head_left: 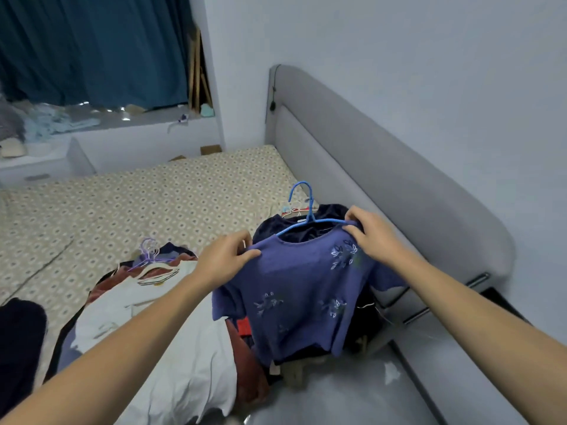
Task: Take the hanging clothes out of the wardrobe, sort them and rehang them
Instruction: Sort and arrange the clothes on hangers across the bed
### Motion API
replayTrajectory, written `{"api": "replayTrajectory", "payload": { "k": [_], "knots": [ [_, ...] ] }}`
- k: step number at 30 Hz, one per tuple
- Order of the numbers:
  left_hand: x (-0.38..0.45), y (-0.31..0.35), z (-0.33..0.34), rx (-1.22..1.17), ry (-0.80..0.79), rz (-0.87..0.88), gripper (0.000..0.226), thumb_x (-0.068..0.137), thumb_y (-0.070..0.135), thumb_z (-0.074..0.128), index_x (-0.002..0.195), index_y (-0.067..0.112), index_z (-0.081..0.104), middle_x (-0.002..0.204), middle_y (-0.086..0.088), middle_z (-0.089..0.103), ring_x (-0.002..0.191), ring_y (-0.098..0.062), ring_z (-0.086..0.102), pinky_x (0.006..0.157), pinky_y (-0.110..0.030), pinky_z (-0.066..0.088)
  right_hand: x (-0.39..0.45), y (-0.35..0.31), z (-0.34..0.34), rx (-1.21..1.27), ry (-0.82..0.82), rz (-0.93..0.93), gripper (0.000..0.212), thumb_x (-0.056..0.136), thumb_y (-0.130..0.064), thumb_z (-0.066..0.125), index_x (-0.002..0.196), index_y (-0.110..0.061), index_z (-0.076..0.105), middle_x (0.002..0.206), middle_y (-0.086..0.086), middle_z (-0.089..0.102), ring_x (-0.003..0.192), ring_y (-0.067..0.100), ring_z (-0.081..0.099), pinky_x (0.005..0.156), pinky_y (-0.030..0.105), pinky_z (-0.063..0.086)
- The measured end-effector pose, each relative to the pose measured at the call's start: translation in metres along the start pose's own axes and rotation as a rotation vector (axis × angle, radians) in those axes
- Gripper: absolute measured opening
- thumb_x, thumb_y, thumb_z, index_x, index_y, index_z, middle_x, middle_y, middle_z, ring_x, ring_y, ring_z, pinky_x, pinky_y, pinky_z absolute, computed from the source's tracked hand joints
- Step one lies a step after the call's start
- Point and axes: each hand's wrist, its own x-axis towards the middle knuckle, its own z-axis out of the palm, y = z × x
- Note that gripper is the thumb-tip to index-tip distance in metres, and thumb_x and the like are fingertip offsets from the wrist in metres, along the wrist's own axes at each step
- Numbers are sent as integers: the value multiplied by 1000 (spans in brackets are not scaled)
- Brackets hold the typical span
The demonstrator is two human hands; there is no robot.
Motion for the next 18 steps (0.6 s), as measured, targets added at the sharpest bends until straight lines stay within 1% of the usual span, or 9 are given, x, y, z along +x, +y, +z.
{"api": "replayTrajectory", "payload": {
  "k": [4,7,10,12,14,16,18],
  "knots": [
    [43,-3,27,-46,-92,47,30,95,45,69,78,26,54,63,8,57,62,-3,52,56,-34,32,16,26,-4,-48,2,74,8,96,-15,67,94,-20,61,89,-9,57,88,19,54,73,36,41],
    [73,-11,49,-63,-134,76,33,98,44,65,76,24,52,65,7,57,63,-5,53,57,-35,32,33,50,3,-99,-56,138,6,98,-15,65,94,-20,64,93,-7,57,93,19,54,77,38,43],
    [105,-20,72,-52,-155,82,31,100,43,61,76,25,51,68,8,58,67,-7,54,58,-36,35,53,74,16,-121,-89,191,16,99,-17,65,88,-27,59,92,-6,55,90,21,54,78,40,45],
    [111,-21,82,-3,-163,94,31,102,43,57,76,28,47,71,10,56,70,-11,52,59,-36,34,58,81,24,-125,-103,214,30,98,-17,65,80,-34,49,87,-9,51,87,20,51,77,40,43],
    [126,-25,96,31,-170,91,29,104,43,53,79,30,48,75,11,55,74,-12,52,59,-36,36,71,95,34,-135,-122,239,41,97,-19,66,72,-39,41,80,-13,46,86,22,53,74,40,43],
    [145,-29,109,54,-156,69,27,105,43,52,81,29,50,77,11,55,76,-13,53,60,-37,38,88,111,44,-157,-131,271,42,96,-21,67,70,-39,40,78,-13,46,88,26,57,72,39,42],
    [171,-33,123,69,-155,50,26,104,44,52,83,29,51,78,10,55,79,-16,54,61,-38,41,110,131,54,-168,-148,297,32,96,-24,67,75,-35,46,83,-10,51,90,27,59,76,41,45]
  ]
}}
